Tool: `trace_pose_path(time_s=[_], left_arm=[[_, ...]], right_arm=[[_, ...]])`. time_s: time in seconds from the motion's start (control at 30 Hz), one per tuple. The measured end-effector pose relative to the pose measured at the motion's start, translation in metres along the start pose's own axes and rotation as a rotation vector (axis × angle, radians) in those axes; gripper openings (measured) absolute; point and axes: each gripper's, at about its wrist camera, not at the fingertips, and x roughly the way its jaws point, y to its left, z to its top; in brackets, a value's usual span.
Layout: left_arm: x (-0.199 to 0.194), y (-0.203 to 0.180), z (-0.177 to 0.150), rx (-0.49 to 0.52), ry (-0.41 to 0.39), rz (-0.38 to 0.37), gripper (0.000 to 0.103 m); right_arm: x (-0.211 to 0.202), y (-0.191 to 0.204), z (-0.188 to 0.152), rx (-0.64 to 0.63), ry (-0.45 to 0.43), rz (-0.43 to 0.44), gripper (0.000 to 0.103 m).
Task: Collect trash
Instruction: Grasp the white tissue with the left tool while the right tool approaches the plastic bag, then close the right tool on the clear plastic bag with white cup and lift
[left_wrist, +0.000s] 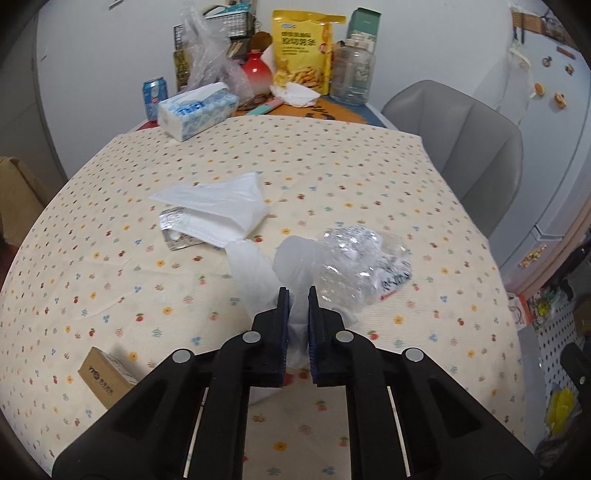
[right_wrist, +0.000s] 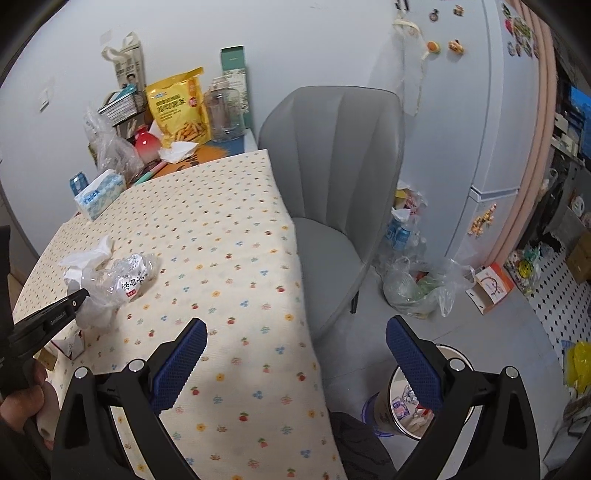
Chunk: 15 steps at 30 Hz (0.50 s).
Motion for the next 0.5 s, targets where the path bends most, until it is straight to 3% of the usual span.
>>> trace_pose_path(time_s=[0.2, 0.5], left_arm=[[-0.013, 0.000, 0.003, 0.008, -0.028, -0.001, 0.008], [-0.033, 0.036, 0.012, -0.044, -0.079, 0.033, 0.008]], right_arm=[[-0.002, 0.000, 0.000, -0.004, -0.004, 0.008, 0.095], [-0.007, 0.039, 0.006, -0.063, -0.019, 0.066, 0.095]])
